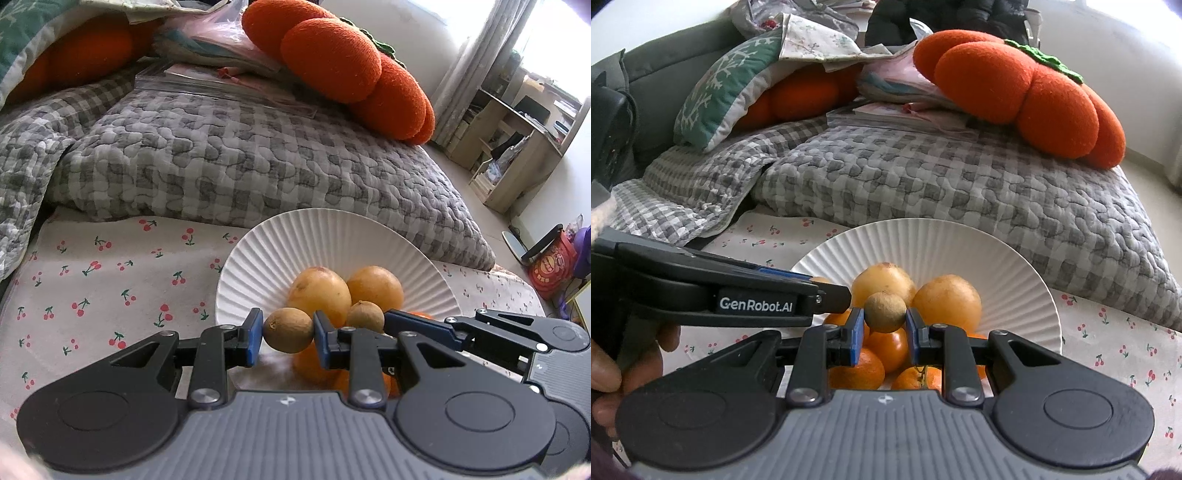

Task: Organize fruits
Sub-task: 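Open both tools over the plate to drop the brown fruits and withdraw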

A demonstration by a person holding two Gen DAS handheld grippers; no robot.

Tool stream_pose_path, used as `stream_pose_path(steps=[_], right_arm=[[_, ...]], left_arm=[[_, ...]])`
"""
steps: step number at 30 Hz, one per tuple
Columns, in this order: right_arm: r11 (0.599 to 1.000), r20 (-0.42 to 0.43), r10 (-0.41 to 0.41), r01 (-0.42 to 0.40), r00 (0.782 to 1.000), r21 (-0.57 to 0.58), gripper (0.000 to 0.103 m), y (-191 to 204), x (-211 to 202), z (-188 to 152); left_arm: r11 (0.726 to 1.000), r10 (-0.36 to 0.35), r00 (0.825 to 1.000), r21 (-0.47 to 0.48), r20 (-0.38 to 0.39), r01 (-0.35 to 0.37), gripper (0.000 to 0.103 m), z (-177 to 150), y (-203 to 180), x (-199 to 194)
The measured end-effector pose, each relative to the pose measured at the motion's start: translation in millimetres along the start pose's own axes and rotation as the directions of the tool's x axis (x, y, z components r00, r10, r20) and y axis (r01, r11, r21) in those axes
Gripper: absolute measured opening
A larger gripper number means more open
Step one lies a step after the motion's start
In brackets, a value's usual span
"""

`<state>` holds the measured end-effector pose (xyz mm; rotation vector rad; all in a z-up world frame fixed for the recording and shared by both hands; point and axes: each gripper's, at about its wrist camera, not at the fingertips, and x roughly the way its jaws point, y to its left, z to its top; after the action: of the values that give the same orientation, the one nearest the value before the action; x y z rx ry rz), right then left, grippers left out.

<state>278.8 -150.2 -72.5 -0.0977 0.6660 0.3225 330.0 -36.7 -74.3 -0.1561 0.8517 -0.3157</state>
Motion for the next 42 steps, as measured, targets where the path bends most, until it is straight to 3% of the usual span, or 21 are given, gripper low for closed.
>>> stream_pose_path(steps=[18, 29, 42], right_arm=[[0.999, -0.011, -0.009, 0.010, 1.000, 0.045, 0.024, -1.9, 0.9, -1.7], [0.997, 0.005, -0.049, 0.048, 0.999, 0.058, 0.028, -4.4, -13.0, 3.8], [0.997, 0.013, -0.066, 0.065, 0.998, 0.047, 0.038, 8.7, -51.8, 9.6]], left_arm=[[1.000, 0.013, 1.000, 0.018, 0.022, -0.013, 0.019, -1.9, -0.9, 2.6], [1.000, 0.009, 1.000, -0.015, 0.025, -0.009, 0.043, 0.7, -1.5, -11.0], [1.000, 0.007, 0.998, 0.000, 0.063, -0.007, 0.045, 0.9, -12.0, -59.5]])
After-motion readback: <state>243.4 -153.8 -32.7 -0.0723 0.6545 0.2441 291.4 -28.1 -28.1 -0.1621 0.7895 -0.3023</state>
